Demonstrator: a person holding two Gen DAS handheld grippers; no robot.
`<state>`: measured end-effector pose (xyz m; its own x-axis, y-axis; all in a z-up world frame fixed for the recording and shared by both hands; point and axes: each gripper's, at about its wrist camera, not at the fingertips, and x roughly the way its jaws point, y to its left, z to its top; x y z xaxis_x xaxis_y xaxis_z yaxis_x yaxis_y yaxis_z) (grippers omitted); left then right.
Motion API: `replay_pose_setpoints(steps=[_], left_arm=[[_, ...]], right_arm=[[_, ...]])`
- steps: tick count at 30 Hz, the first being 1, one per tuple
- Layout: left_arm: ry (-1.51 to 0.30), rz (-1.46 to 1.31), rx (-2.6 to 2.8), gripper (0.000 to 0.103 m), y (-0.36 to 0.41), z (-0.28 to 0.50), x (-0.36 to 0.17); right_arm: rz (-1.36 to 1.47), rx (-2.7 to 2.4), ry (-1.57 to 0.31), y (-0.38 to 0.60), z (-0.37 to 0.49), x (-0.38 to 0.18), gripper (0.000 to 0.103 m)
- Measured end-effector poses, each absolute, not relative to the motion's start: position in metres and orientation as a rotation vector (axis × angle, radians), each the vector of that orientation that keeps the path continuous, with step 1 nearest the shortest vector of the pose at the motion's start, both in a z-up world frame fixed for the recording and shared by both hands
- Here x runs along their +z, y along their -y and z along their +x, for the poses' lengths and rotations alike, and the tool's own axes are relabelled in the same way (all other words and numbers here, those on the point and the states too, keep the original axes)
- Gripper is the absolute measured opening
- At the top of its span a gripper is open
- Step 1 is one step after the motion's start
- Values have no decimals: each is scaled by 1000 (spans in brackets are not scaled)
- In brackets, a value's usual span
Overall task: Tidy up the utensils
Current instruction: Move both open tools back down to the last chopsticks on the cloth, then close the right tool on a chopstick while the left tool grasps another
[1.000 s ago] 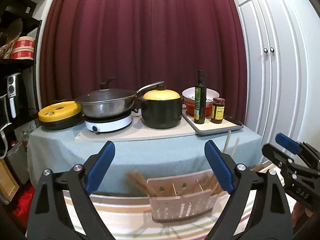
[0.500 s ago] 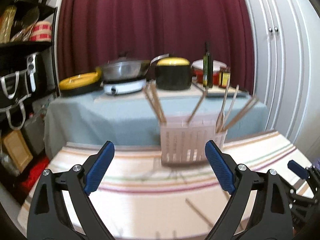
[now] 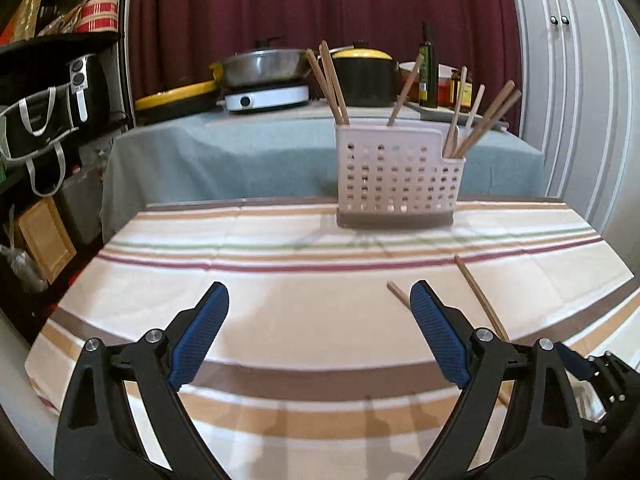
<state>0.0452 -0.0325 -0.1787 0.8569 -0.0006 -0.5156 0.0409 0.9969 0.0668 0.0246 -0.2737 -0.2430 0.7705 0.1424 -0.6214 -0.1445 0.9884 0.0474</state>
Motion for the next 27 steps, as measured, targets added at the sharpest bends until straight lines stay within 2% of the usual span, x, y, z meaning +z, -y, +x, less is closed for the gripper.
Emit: replay_pose_setpoints(steps=[2,6,10,12,27], left_arm=[[-552,81,-29,90,36,42,-183],[-563,101,-46,90,48,38,-190],[-569,94,-65,90,61,33,-196],[-580,94,-76,90,68,32,-199],[-678,44,-122,90,106,20,-231]], right_arm=[[17,156,-677,278,22,-246,41],[19,142,-676,284,19,-246,33],[25,144,-676,291,17,-247,16],[32,140,-673,295,16,-247,11],[116,98,-646,333,10,-248,9]])
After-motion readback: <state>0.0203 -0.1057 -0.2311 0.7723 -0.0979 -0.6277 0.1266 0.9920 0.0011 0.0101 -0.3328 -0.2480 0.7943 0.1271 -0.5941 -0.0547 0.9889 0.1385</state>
